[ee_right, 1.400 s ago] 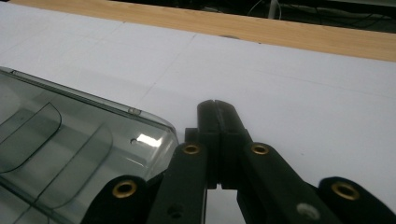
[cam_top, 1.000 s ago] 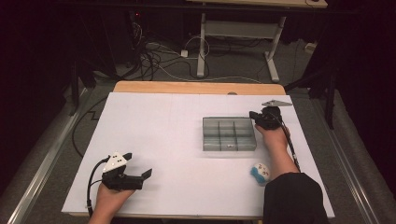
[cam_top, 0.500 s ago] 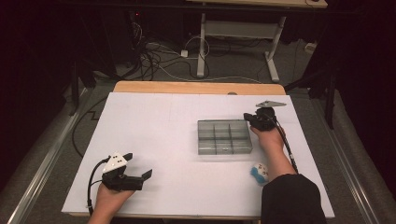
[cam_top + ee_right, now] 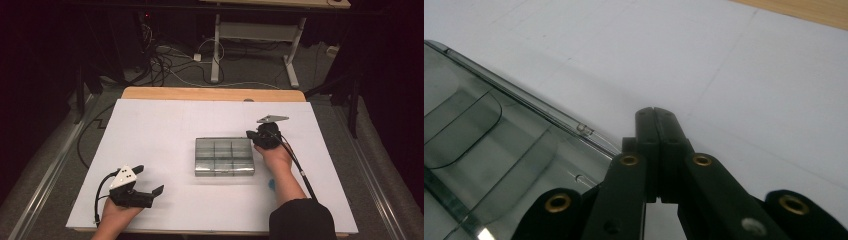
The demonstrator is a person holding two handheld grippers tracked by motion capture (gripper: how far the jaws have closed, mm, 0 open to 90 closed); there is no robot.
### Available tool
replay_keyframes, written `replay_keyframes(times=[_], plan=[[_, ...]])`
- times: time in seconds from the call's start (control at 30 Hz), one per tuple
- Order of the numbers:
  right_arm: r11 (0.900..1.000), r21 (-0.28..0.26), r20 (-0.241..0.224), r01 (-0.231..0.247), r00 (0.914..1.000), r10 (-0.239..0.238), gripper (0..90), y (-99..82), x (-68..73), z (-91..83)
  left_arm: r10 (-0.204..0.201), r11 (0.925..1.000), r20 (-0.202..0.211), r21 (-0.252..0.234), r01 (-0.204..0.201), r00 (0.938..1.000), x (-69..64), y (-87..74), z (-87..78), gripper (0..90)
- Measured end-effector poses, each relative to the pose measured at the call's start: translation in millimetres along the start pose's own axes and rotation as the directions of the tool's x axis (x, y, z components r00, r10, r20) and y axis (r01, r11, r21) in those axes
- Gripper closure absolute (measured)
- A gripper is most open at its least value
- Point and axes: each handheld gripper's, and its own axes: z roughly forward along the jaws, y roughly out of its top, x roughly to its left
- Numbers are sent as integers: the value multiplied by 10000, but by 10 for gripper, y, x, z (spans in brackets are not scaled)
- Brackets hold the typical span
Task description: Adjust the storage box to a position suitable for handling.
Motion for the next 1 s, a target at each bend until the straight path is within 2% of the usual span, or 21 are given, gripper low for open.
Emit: replay_keyframes(times=[0.03,0.07,0.1,0.13,0.17,0.27,0.3,0.43,0.53,0.6,0.63,0.67,0.7,0.73,0.8,0.83,0.87,0.9,0.93,0.97,1.0], plan=[[9999,67,58,133,9999,-133,900,-3,99,-17,82,9999,12,-78,-82,10000,-9,-4,-5,0],[9999,67,58,133,9999,-133,900,-3,99,-17,82,9999,12,-78,-82,10000,-9,-4,-5,0],[9995,156,-12,280,9996,-280,900,-7,174,-30,123,9999,21,-106,-123,9999,-9,-5,-8,0],[9995,156,-12,280,9996,-280,900,-7,174,-30,137,9998,26,-157,-136,9999,-12,-8,-13,0],[9994,185,-17,291,9996,-291,900,-25,262,-40,178,9995,-39,-270,-179,9998,-19,-12,-22,0],[9996,210,16,169,9999,-169,900,-50,334,-43,240,9995,-55,-200,-241,9997,-26,-4,-16,0],[9995,223,21,208,9998,-209,900,-60,402,-67,142,9998,-17,-131,-142,9999,-11,6,-7,0],[9989,308,-11,341,9994,-341,900,-77,499,-91,-191,9995,-57,-250,190,9998,32,30,2,0],[9973,367,-205,636,9978,-629,900,-125,665,-154,-388,9990,-343,-246,379,9987,80,78,23,0],[9968,373,-289,712,9971,-702,900,-139,700,-169,-470,9986,-388,-250,461,9981,97,85,22,0],[9948,322,-489,967,9943,-951,900,-191,804,-206,-581,9981,-417,-232,571,9974,116,92,22,0],[9948,322,-489,967,9943,-951,900,-191,804,-206,-732,9972,-425,-190,725,9964,134,97,22,0],[9935,186,-961,1120,9893,-1097,900,-248,899,-245,-1015,9948,-404,-79,1013,9940,170,98,22,16],[9935,186,-961,1120,9893,-1097,900,-248,899,-245,-1015,9948,-404,-79,1013,9940,170,98,22,30],[9915,7,-739,1302,9888,-1298,900,-260,950,-312,-1160,9932,-377,34,1162,9925,186,95,26,111],[9903,-340,-756,1345,9877,-1367,900,-270,953,-414,-1226,9924,-156,76,1227,9923,188,95,29,166],[9903,-340,-756,1345,9877,-1367,900,-270,953,-414,-1226,9924,-156,76,1227,9923,188,95,29,236],[9873,-591,-502,1474,9873,-1504,900,-303,935,-535,-1198,9927,-51,101,1198,9928,187,96,29,347],[9873,-591,-502,1474,9873,-1504,900,-303,935,-535,-1173,9930,20,135,1172,9931,176,99,39,347],[9863,-739,-373,1474,9879,-1504,900,-377,896,-650,-1176,9924,77,381,1172,9930,166,112,74,516],[9863,-739,-373,1474,9879,-1504,900,-377,896,-650,-1176,9924,77,381,1172,9930,166,112,74,602]])
